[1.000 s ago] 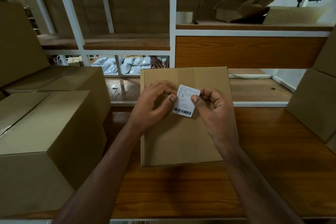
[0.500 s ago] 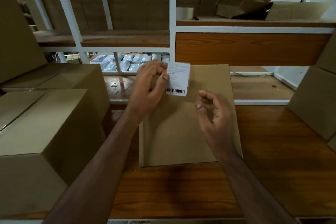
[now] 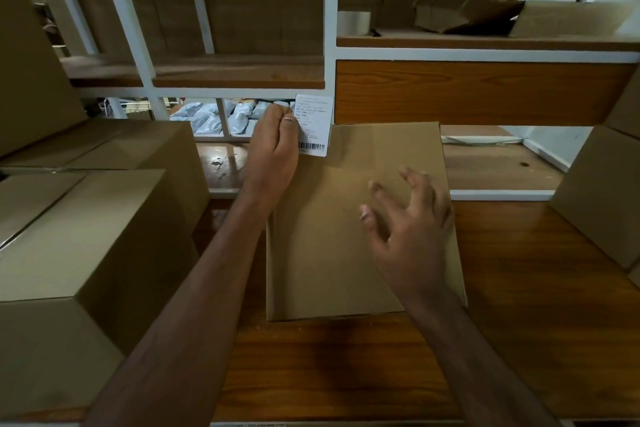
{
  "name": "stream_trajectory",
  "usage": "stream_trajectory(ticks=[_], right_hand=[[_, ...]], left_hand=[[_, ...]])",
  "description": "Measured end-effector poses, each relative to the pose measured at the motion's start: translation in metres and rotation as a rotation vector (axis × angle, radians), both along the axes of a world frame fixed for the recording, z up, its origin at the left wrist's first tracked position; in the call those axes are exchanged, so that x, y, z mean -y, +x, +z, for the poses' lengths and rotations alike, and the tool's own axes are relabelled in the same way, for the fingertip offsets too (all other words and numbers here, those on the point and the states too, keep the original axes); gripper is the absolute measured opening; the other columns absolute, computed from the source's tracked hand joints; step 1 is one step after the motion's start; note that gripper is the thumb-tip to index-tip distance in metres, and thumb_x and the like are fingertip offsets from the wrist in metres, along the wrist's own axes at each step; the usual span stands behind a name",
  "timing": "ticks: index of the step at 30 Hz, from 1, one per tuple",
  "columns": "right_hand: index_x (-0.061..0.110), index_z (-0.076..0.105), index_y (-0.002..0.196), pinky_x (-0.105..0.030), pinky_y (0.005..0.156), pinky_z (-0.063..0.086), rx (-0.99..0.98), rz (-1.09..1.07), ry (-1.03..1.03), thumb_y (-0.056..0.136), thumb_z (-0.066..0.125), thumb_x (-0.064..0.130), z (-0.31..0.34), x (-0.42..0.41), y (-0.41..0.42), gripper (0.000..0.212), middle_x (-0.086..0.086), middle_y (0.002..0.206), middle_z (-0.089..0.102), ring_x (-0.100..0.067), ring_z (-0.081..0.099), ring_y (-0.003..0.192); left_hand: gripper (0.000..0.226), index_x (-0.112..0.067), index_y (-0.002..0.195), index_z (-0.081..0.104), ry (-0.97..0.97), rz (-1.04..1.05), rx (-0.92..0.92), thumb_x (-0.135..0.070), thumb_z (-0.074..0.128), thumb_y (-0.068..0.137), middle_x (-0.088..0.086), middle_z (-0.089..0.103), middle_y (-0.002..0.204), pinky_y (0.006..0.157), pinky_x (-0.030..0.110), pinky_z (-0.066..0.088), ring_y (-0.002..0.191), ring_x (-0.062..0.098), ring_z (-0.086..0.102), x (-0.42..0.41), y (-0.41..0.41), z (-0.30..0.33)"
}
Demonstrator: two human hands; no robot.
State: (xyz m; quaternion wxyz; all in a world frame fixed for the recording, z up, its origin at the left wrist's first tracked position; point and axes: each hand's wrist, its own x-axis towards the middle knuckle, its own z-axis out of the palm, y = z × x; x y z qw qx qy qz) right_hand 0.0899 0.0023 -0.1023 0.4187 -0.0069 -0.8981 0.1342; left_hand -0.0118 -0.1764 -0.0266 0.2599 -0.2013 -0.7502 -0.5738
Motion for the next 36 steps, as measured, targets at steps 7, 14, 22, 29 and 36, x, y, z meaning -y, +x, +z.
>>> stream_trajectory(ticks=[7, 14, 22, 29, 36], right_hand=[[0.030, 0.064, 0.129, -0.060, 0.109, 0.028, 0.042, -0.098, 0.146, 0.095, 0.044, 0.056, 0.000, 0.001, 0.000, 0.047, -0.015, 0.151, 0.039, -0.038, 0.031, 0.140], [0.024, 0.068, 0.124, -0.059, 0.110, 0.024, 0.048, 0.018, 0.264, 0.095, 0.046, 0.052, -0.011, 0.023, 0.012, 0.046, -0.012, 0.145, 0.048, -0.038, 0.035, 0.140], [0.026, 0.068, 0.122, -0.060, 0.110, 0.025, 0.059, -0.008, 0.183, 0.092, 0.051, 0.048, -0.010, 0.026, 0.014, 0.041, -0.012, 0.145, 0.047, -0.038, 0.032, 0.140], [0.027, 0.072, 0.110, -0.055, 0.104, 0.034, 0.007, -0.042, 0.051, 0.089, 0.056, 0.036, -0.009, 0.017, 0.018, 0.027, -0.008, 0.137, 0.054, -0.033, 0.041, 0.132], [0.024, 0.065, 0.124, -0.048, 0.091, 0.042, 0.019, -0.005, 0.040, 0.088, 0.051, 0.035, 0.009, 0.017, 0.002, 0.040, -0.005, 0.114, 0.057, -0.026, 0.047, 0.110]], left_hand=[[0.030, -0.004, 0.100, 0.051, -0.009, 0.052, -0.042, -0.029, 0.034, 0.103, 0.021, 0.057, 0.095, 0.068, 0.048, 0.045, 0.085, 0.034, 0.054, -0.001, 0.001, -0.004], [0.021, -0.010, 0.096, 0.049, -0.062, 0.082, -0.097, -0.022, 0.035, 0.105, 0.018, 0.058, 0.091, 0.063, 0.041, 0.044, 0.077, 0.024, 0.053, -0.003, -0.003, -0.004], [0.024, -0.001, 0.094, 0.050, -0.074, 0.105, -0.165, -0.017, 0.036, 0.104, 0.017, 0.053, 0.083, 0.064, 0.045, 0.040, 0.075, 0.028, 0.048, -0.001, -0.007, -0.010], [0.016, -0.013, 0.092, 0.046, -0.105, 0.104, -0.189, -0.020, 0.036, 0.103, -0.009, 0.043, 0.080, 0.061, 0.025, 0.036, 0.074, 0.010, 0.042, -0.001, -0.002, -0.012], [0.014, -0.014, 0.091, 0.044, -0.140, 0.126, -0.195, -0.017, 0.036, 0.102, 0.001, 0.045, 0.083, 0.065, 0.023, 0.035, 0.078, 0.016, 0.042, -0.001, 0.005, -0.014]])
